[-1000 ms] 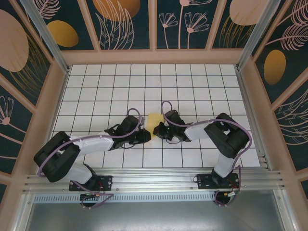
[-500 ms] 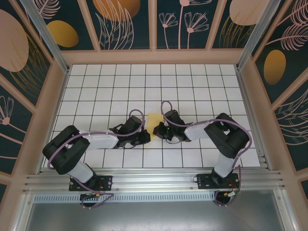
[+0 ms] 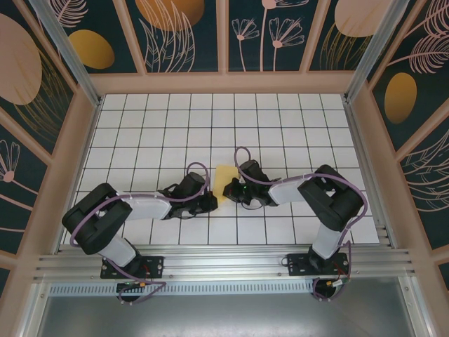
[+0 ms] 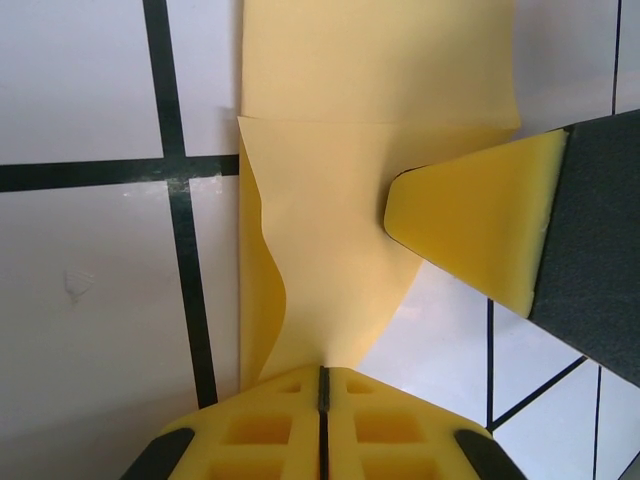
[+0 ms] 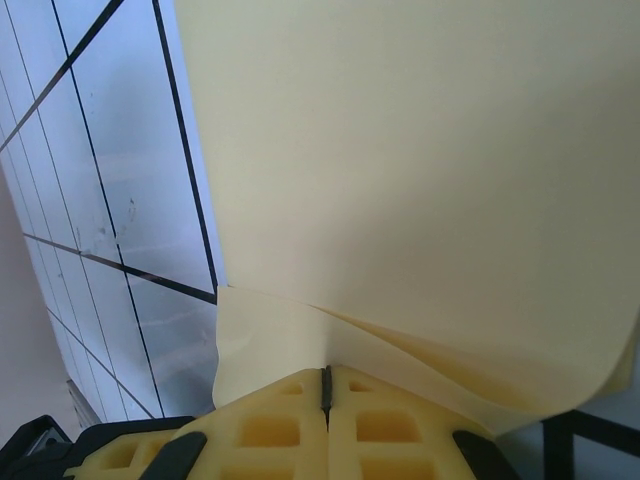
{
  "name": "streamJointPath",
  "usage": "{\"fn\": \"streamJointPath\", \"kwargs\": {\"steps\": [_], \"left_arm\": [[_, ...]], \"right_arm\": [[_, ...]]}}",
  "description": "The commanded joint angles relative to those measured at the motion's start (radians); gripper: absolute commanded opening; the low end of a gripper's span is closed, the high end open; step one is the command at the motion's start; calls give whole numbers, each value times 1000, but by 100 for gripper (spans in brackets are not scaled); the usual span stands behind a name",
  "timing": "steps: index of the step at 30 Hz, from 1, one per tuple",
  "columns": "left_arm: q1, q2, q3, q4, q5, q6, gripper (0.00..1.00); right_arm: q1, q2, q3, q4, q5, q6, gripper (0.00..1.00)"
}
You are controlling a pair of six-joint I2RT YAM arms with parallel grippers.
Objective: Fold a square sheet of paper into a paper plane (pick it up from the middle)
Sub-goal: Third fold the triangle at the center of the table.
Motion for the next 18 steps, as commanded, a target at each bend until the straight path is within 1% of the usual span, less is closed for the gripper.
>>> {"fn": "streamJointPath", "kwargs": {"steps": [1,6,9,11,14,18], "left_arm": [[-3,14,-43,-94,-43,-3,9],[-2,22,-36,-88,-46,1,4],[-3,30,-28,-93,-52,4,2],[-2,36,-26,-82,-48,4,1],[-3,48,-21,-73,-43,2,0],[-4,48,-21,-72,-44,-1,0]], "right_arm": [[3,28,-18,-174,103,-27,5],[5,-77,7,-146,93,-63,5],[18,-113,1,-114,67,-76,4],[35,-115,-8,-79,51,-72,3],[59,-80,-1,-31,13,-68,2],[81,-31,12,-19,17,-61,1]]}}
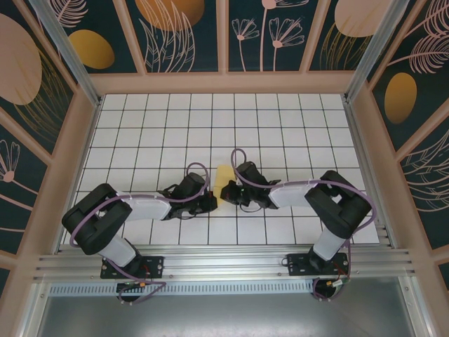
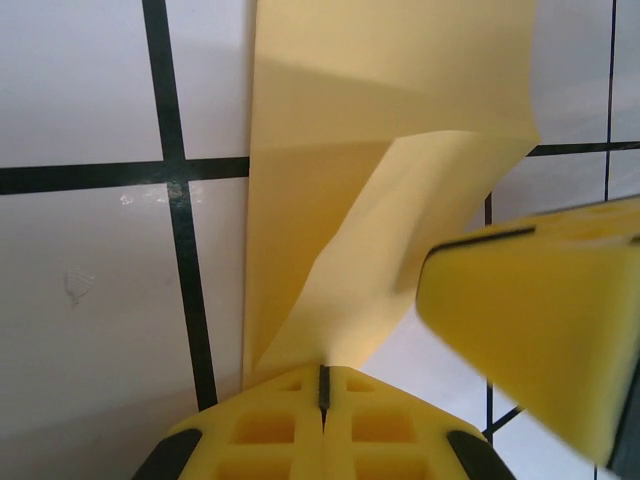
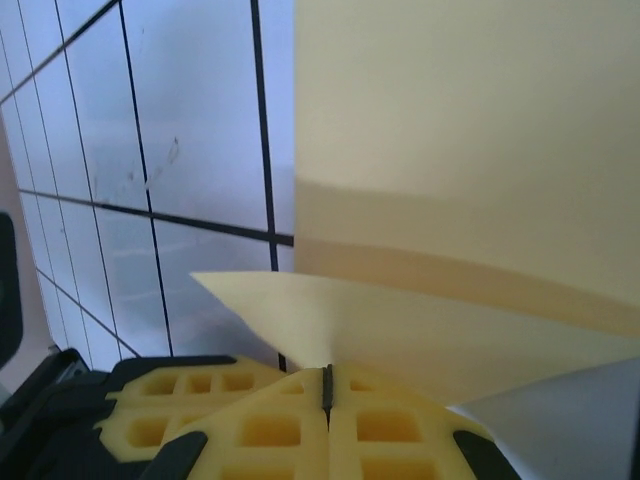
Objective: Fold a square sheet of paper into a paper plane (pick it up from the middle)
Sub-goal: Third fold the triangle at the center of the table.
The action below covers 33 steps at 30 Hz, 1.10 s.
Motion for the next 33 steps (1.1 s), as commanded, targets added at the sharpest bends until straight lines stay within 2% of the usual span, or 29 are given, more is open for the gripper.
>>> {"fn": "streamJointPath", "kwargs": {"steps": [1,8,13,33], "left_arm": [[-3,47,-17,-84,-37,-4,0],[-3,45,-25,-90,-39,0,0],[-3,39,-49,-104,-54,9,0],[-3,37,-68,-107,-59,20,0]], "right_arm": [[20,60,11,37,-10,-11,1],[-9,120,22,2,33,-37,2],[-42,100,21,-22,35,-58,3],[-230,93,62,-89,-16,-183,6]]}}
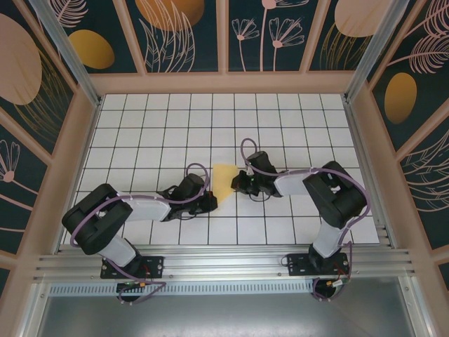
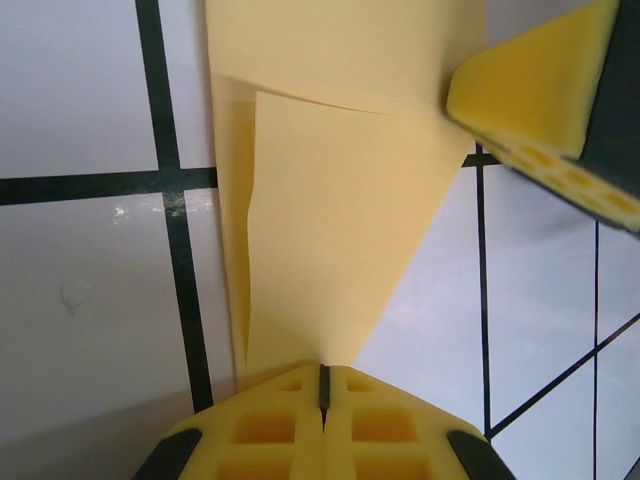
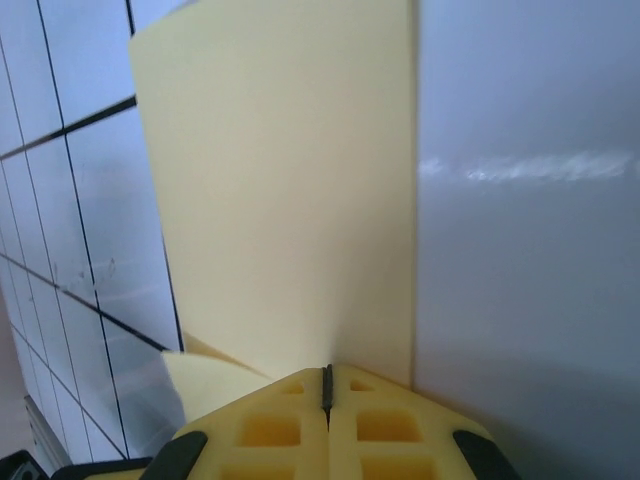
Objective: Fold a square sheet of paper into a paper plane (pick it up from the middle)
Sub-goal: Third fold the triangle at the center of the table.
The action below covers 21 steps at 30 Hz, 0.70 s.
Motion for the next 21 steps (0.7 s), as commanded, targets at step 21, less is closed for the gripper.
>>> {"fn": "streamJointPath", "kwargs": {"steps": [21], "left_arm": [[-2,23,0,-151,-32,37,0]], "right_arm": [[88,-7,99,-47,-41,-32,7]]}}
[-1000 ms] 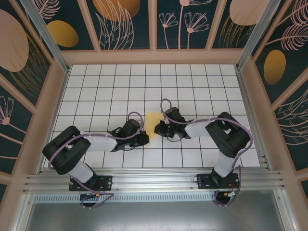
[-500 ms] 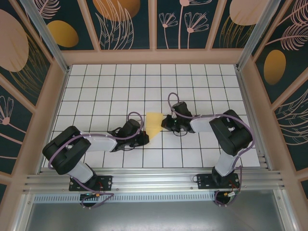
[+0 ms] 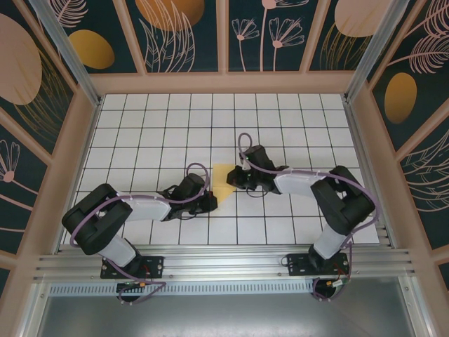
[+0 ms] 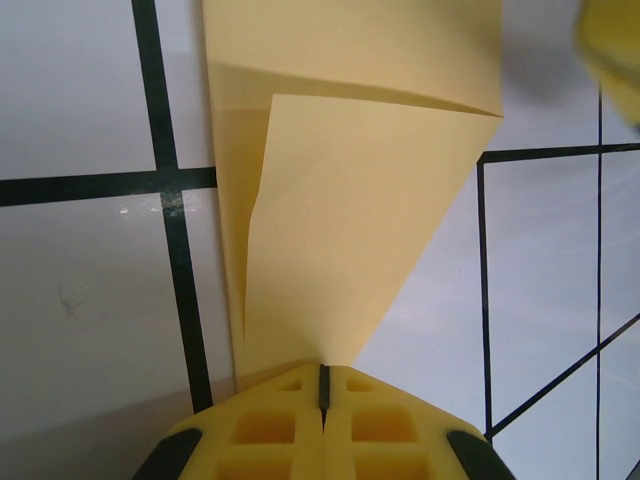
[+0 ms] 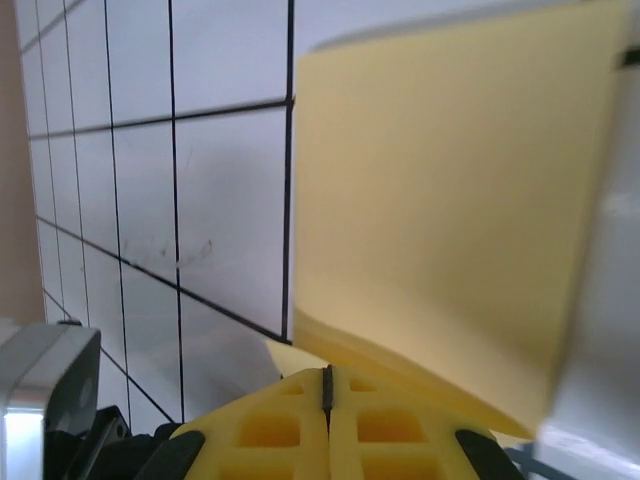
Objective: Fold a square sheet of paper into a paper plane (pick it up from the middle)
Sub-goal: Third fold the triangle at the center of the table.
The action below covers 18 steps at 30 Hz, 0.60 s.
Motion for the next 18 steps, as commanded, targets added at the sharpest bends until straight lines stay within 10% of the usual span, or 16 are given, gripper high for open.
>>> {"fn": "streamJointPath", "kwargs": {"steps": [1,18], "left_arm": [[-1,25,-9,-132,-32,27,0],[-2,-55,-69,-145,-41,15,0]], "right_arm": [[39,72,32,48,-30,30,6],[40,192,37,-90,114,21,4]]}}
